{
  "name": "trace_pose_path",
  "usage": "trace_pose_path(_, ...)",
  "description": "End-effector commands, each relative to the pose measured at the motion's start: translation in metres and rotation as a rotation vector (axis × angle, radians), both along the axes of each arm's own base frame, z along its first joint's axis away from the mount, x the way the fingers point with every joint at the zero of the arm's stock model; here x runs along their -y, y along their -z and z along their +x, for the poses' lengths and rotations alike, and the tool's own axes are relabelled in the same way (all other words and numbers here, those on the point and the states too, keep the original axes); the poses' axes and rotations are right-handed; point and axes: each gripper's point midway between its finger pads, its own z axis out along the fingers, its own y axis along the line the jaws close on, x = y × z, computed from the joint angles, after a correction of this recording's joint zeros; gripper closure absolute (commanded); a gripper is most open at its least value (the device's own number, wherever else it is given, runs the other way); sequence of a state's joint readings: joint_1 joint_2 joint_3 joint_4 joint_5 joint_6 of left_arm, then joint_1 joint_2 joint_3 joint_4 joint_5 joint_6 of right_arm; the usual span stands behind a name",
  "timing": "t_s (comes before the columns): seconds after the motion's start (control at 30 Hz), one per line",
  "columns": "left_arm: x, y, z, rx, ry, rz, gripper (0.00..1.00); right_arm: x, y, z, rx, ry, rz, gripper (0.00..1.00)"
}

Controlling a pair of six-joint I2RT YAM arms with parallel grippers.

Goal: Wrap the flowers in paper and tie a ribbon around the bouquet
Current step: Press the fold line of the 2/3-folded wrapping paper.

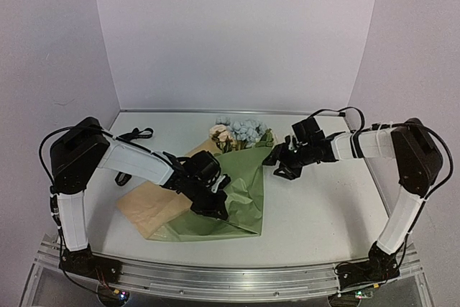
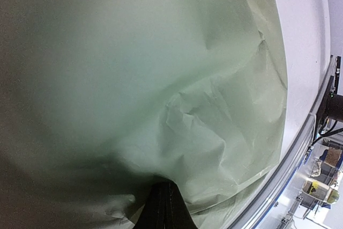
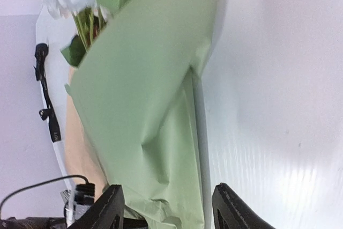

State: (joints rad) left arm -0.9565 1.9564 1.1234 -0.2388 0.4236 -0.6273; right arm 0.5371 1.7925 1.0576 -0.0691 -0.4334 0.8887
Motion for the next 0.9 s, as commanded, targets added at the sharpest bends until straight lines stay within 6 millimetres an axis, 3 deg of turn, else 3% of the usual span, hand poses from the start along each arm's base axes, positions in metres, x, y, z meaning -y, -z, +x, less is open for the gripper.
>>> trace_pose_path(0.0,-0.013,0.015,-0.002,0.002,-0.002,0.061,1.0,-0.002,-0.014,0.038,0.047,-0.014,-0.003,0.44)
trace_pose_path(0.2,-0.013,0.018,-0.003,-0.002,0.005,0.069,1.0,-0.004,-0.011,0.071,0.053,0.004,-0.032,0.52)
trace_pose_path(0.63,-0.023,0.02,-0.004,0.012,0.01,0.104,1.0,0.015,0.02,0.084,0.034,-0.02,-0.212,0.54)
trace_pose_path(0.87,-0.026,0.021,-0.006,0.014,0.018,0.114,1.0,0.011,0.02,0.101,0.1,-0.029,-0.21,0.66)
